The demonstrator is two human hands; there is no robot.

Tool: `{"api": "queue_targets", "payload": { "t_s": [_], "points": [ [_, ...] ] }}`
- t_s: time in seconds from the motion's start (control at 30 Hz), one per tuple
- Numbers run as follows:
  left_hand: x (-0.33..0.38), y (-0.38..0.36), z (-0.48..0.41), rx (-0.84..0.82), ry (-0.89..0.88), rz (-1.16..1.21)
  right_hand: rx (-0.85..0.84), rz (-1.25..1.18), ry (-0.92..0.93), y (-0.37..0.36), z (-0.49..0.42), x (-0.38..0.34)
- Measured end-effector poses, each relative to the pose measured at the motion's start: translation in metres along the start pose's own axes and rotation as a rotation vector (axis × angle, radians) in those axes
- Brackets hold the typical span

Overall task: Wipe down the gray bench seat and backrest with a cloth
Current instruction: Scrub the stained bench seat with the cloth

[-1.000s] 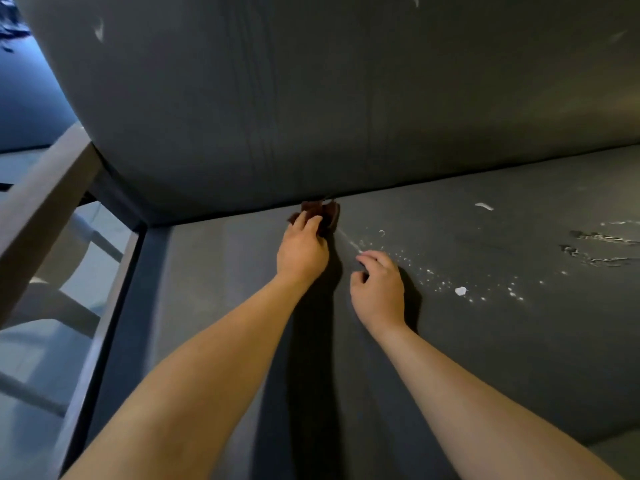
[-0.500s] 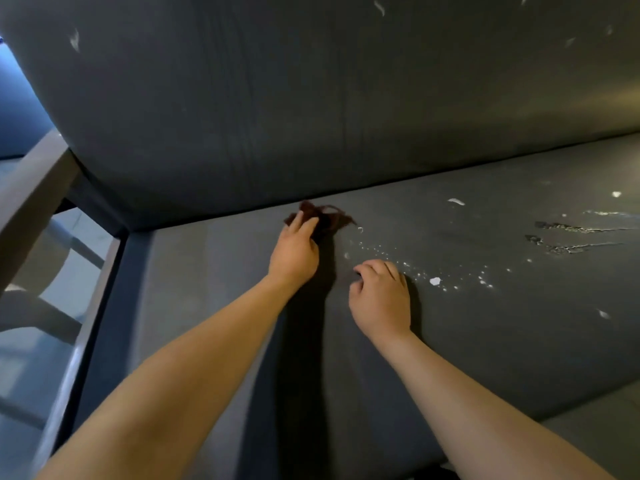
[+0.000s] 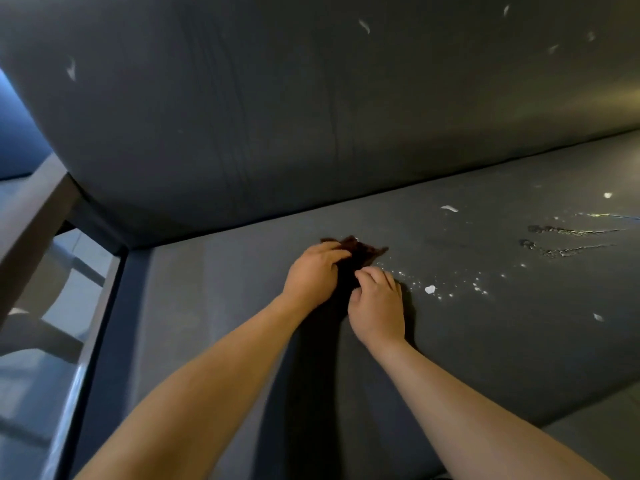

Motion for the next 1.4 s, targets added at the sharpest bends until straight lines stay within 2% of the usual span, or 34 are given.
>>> {"api": "queue_targets", "payload": {
  "t_s": [0.07,0.13,0.23,0.3,0.4,0.5,0.73,0.8,0.87,0.93,1.03,1.2,1.4],
  "points": [
    [-0.016,0.015,-0.006,0.144,0.088,-0.011,-0.005,0.033,0.032,-0.001,0.001,-0.003],
    [-0.030,0.025,-0.015,0.219,0.178,-0.018,0.001,0.067,0.051,-0.001,0.003,-0.004],
    [-0.054,0.028,-0.036,0.133,0.349,0.066,0.005,0.074,0.052,-0.002,0.002,-0.002],
    [-0.061,0.026,-0.044,0.097,0.394,0.092,0.013,0.077,0.052,-0.003,0.001,-0.002],
    [-0.056,0.022,-0.042,0.111,0.349,0.069,0.018,0.064,0.042,-0.004,0.000,-0.001],
    [-0.032,0.007,-0.022,0.111,0.204,0.044,0.019,0.011,0.023,-0.004,0.000,-0.002],
    [-0.001,-0.011,0.015,-0.025,-0.008,0.036,0.033,-0.072,-0.038,0.001,0.004,-0.001],
    [-0.008,-0.008,0.011,-0.024,0.001,-0.009,0.031,-0.064,-0.013,0.001,0.004,-0.002],
    [-0.020,0.001,0.003,0.062,0.080,0.001,0.035,-0.049,0.008,0.001,0.003,-0.002],
    [-0.033,0.011,-0.009,0.132,0.204,0.058,0.041,-0.057,0.012,0.000,0.003,-0.001],
    [-0.034,0.011,-0.031,0.129,0.314,0.171,0.058,-0.094,0.013,0.001,0.002,0.001],
    [-0.007,-0.011,-0.040,0.002,0.156,0.127,0.067,-0.164,-0.030,-0.002,-0.001,0.004],
    [0.027,-0.026,0.002,-0.101,0.106,0.152,0.047,-0.227,-0.110,0.012,0.003,0.006]
  ]
}}
Point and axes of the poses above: each hand's wrist, its own z-axis away from the middle knuckle, its own y-axis out of the back of the hand, x = y × z, the point moved 4 cm from there along -z, towards the middle knuckle, and after that the axes turned 9 degrees about z, right-handed, at the moved point
